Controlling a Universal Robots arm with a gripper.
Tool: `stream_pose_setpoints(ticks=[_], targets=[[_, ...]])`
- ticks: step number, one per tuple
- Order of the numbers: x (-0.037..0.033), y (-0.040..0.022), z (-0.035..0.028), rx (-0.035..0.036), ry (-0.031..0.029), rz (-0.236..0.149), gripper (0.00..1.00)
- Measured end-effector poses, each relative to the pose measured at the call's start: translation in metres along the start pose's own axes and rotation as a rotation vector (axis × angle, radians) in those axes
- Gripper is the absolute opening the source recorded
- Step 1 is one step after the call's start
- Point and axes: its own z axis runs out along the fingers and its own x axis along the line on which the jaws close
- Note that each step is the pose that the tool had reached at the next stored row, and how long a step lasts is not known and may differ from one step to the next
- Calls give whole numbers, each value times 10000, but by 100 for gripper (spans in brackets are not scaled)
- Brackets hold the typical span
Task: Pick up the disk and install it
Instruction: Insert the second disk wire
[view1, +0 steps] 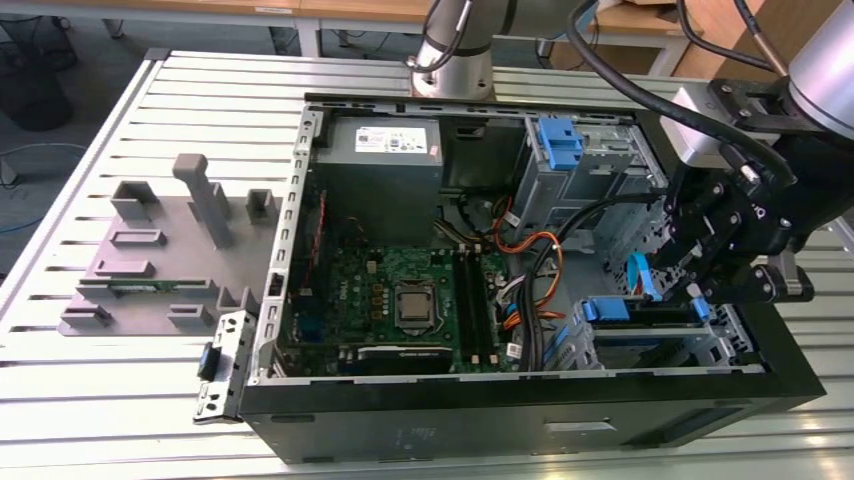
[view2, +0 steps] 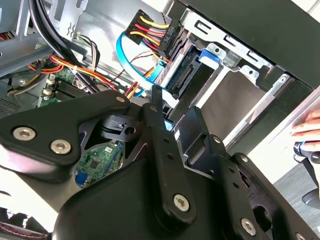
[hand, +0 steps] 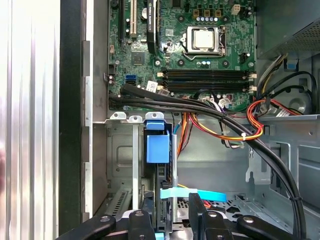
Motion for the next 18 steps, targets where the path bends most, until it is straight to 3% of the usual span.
stream_pose_setpoints(ticks=[7,18], targets=[[-14,-18,0,-1,0,0,41],[-50,-115,2,0,0,0,41]])
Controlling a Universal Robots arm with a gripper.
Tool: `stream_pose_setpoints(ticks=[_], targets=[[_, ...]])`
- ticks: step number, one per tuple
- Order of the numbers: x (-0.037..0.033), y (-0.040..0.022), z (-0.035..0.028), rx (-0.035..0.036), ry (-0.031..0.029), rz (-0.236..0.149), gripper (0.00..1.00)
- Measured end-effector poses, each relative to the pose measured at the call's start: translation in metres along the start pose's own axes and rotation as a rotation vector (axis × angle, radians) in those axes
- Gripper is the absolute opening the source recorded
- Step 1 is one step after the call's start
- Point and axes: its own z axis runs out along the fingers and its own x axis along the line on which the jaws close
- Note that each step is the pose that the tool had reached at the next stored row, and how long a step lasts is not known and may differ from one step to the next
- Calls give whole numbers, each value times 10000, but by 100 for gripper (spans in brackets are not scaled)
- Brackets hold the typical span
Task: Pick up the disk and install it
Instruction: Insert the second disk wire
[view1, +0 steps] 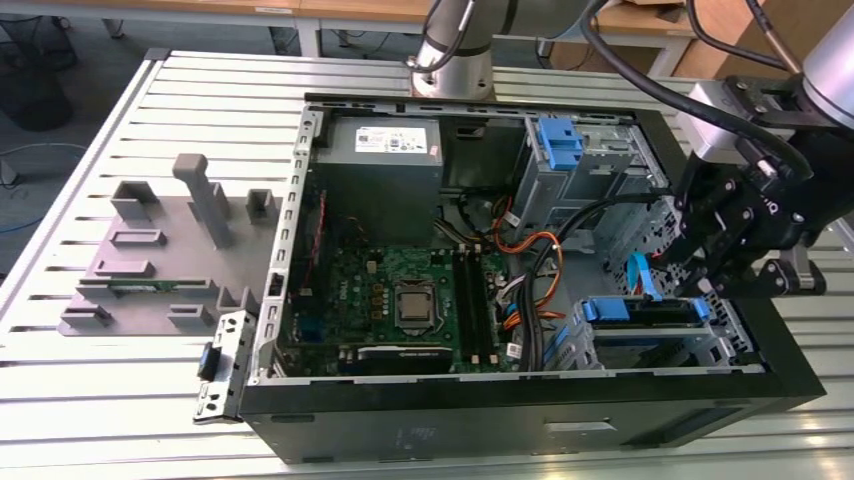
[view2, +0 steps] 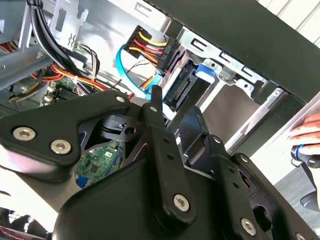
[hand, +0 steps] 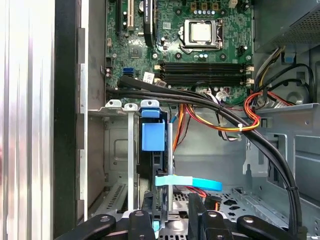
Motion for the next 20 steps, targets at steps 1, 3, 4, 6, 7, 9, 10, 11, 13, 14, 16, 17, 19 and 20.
stream_pose_setpoints(ticks=[1,3,4,6,7,9,10,11,13,14,16,17,19,20], targets=[[-8,-3,1,0,0,0,41],[-21,-10,2,0,0,-1,41],[-27,-14,3,0,1,-1,41],[-39,-24,5,0,1,0,41],[-45,-29,6,0,1,-1,41],[-57,-39,8,0,-1,-1,41],[-62,-45,9,0,0,-1,41],[-65,-50,9,0,-1,-1,41],[-65,-52,9,0,0,1,41],[-65,-53,9,0,0,1,41],[-66,-54,9,0,0,-1,41],[-66,-56,9,0,1,-1,41],[-67,-79,9,0,0,-1,41],[-67,-93,9,0,0,-1,41]])
